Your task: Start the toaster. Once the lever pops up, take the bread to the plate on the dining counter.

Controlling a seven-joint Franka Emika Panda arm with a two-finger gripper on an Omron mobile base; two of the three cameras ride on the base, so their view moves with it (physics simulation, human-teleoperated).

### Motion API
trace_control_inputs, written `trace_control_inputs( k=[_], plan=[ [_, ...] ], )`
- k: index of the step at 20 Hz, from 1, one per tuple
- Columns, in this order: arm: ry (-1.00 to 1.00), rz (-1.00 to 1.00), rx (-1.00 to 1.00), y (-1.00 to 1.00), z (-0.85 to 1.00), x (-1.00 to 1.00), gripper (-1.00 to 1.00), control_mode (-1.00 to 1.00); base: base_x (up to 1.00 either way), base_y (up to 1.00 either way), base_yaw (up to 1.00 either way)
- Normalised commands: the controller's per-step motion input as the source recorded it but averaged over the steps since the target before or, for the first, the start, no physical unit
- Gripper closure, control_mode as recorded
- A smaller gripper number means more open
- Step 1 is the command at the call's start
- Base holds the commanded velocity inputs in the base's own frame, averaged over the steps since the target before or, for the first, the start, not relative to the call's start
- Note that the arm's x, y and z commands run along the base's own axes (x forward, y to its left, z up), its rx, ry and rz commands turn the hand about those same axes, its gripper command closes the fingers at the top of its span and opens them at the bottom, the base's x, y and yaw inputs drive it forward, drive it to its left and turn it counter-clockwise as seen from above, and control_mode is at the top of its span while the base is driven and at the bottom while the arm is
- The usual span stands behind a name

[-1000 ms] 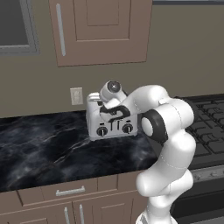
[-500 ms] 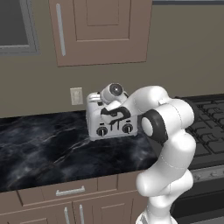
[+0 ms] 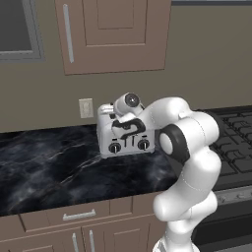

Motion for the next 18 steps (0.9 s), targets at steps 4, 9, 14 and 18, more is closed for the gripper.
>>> trace_control_inputs(
  k=[4, 9, 14, 18],
  plan=[
    [0.0, 0.0, 0.0, 0.01, 0.47, 0.0, 1.0, -1.0, 0.0, 0.0, 0.0],
    [0.0, 0.0, 0.0, 0.01, 0.49, -0.04, 1.0, -1.0, 0.0, 0.0, 0.0],
    [-0.01, 0.0, 0.0, 0.0, 0.32, -0.23, 1.0, -1.0, 0.0, 0.0, 0.0],
    [-0.07, 0.0, 0.0, 0.0, 0.14, -0.33, 1.0, -1.0, 0.0, 0.0, 0.0]
  ],
)
